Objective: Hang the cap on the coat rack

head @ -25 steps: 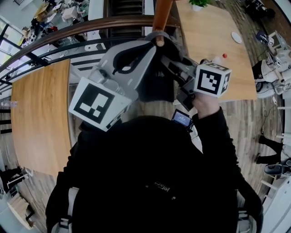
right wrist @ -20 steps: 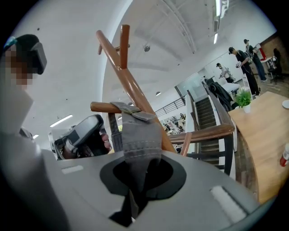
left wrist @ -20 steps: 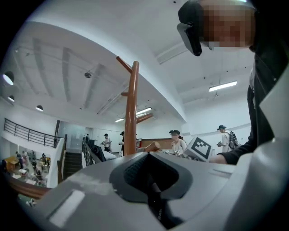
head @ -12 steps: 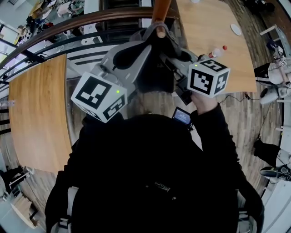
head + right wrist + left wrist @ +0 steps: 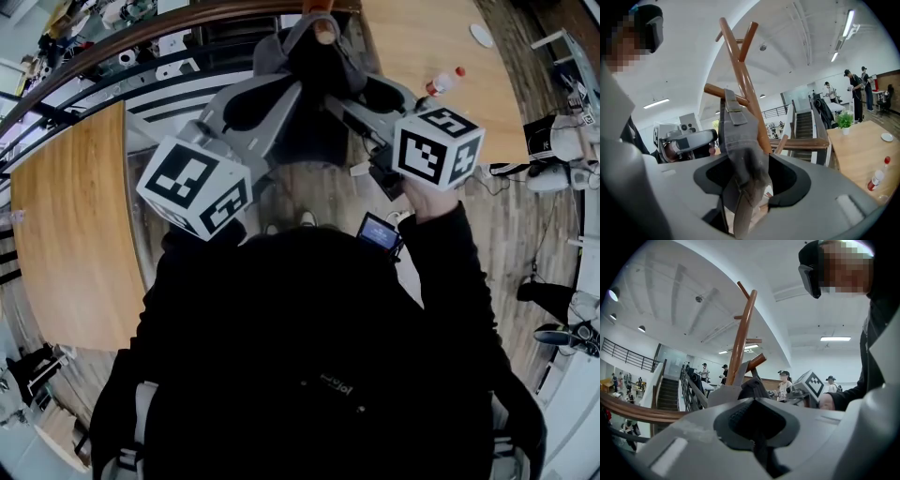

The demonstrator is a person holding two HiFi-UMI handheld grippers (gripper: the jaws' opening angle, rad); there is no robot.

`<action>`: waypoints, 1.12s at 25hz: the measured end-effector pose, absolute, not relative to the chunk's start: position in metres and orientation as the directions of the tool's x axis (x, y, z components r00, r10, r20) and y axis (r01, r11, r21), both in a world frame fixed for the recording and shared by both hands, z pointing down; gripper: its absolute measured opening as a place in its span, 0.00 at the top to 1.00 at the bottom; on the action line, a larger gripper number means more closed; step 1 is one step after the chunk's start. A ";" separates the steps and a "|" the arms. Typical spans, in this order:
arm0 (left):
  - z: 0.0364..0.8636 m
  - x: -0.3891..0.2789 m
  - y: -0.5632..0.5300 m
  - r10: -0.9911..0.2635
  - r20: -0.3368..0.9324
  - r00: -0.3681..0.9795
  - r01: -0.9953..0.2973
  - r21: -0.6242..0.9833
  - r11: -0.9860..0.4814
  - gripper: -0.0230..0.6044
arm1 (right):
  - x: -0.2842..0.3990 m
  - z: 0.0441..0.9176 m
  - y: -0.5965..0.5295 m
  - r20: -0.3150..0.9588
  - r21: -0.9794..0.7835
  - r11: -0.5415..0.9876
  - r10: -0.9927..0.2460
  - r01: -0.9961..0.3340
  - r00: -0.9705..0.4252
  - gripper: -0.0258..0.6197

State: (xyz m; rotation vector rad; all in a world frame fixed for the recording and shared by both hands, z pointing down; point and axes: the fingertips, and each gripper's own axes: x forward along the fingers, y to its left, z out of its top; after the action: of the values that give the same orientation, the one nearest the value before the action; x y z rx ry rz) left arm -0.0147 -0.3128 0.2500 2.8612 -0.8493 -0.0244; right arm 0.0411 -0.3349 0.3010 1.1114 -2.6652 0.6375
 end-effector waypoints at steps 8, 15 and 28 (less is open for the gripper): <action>0.262 -0.020 -0.298 -0.525 0.038 0.850 -0.524 0.164 -0.836 0.96 | 0.069 0.299 -0.304 0.340 -0.188 0.590 -0.711 -0.785 -0.616 0.91; 0.261 -0.022 -0.288 -0.500 0.028 0.866 -0.497 0.166 -0.852 0.96 | 0.047 0.288 -0.285 0.307 -0.109 0.610 -0.730 -0.785 -0.610 0.93; 0.267 -0.014 -0.270 -0.490 0.034 0.871 -0.488 0.163 -0.857 0.96 | 0.043 0.288 -0.266 0.302 -0.090 0.619 -0.729 -0.780 -0.614 0.93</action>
State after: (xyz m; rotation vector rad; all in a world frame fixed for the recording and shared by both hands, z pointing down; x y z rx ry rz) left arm -0.0137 -0.2696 0.2665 2.8765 -0.7575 -0.0130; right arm 0.0427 -0.2664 0.2876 1.2373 -2.6083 0.3121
